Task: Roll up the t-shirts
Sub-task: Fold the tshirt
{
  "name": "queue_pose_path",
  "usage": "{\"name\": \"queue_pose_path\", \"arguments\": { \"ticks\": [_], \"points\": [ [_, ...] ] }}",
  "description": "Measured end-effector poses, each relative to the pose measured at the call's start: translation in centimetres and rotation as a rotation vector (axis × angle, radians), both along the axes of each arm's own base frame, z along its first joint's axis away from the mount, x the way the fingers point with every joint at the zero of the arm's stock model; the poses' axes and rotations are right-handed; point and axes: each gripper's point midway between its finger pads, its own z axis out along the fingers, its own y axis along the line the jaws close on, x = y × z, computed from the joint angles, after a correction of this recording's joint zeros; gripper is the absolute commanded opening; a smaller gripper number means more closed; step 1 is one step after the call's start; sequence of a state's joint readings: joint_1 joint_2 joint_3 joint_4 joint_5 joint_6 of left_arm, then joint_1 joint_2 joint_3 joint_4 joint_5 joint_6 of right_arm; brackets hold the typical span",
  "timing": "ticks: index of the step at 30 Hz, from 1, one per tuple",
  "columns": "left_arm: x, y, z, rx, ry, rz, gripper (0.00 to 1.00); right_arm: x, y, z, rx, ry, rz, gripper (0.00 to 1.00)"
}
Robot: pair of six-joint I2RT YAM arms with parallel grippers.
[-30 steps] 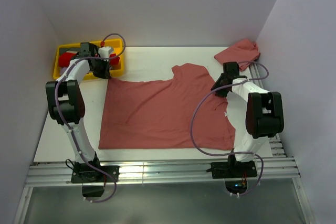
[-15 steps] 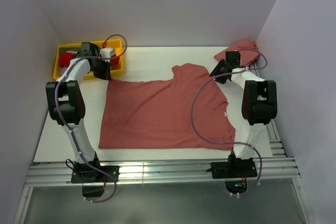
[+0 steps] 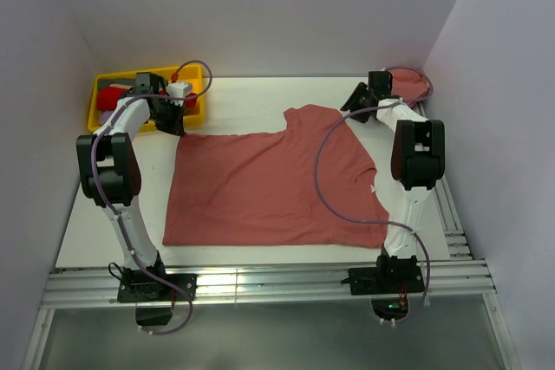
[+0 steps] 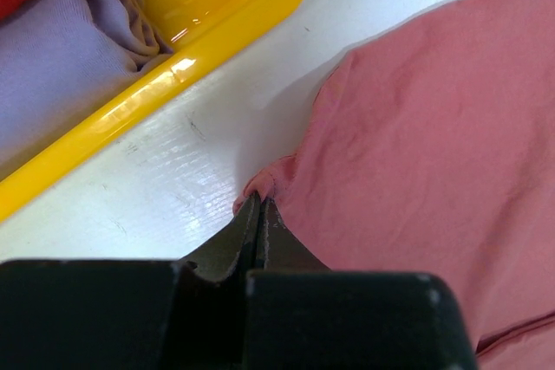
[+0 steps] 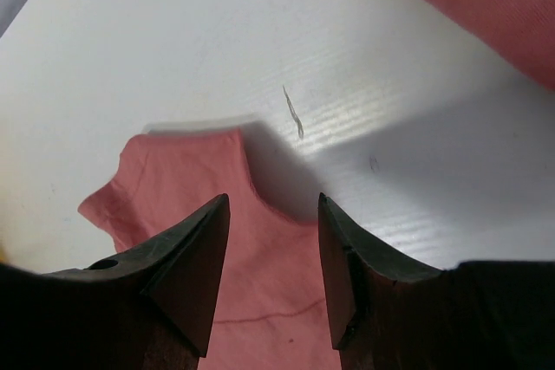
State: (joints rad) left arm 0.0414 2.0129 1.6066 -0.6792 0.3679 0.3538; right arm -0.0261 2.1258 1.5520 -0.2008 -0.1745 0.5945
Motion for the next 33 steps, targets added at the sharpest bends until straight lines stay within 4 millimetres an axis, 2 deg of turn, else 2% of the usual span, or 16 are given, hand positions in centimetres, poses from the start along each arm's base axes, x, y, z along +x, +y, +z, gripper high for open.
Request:
{"name": "queue_pose_path", "arguments": {
  "ticks": [10,21,27,30,33],
  "points": [
    [-0.3,-0.1,-0.1,-0.001,0.015,-0.001,0.00,1.4,0.6,-1.7,0.007,0.066,0.033,0.49],
    [-0.3,0.3,-0.3,0.017,0.034,0.009,0.00,1.0,1.5,-2.6,0.026,0.109,0.058,0.09],
    [0.3,0.9,0.0,0.050,0.028,0.029,0.00,0.1,1.6,-3.0,0.037,0.119,0.054,0.00],
    [0.4,1.2,0.4,0.064,0.026,0.037,0.00,-0.6,1.5,-2.3,0.041,0.119,0.046,0.00],
    [0.7,1.4,0.9,0.073,0.020,0.045,0.00,-1.3,1.5,0.0,0.044,0.082,0.036,0.00]
  ]
}}
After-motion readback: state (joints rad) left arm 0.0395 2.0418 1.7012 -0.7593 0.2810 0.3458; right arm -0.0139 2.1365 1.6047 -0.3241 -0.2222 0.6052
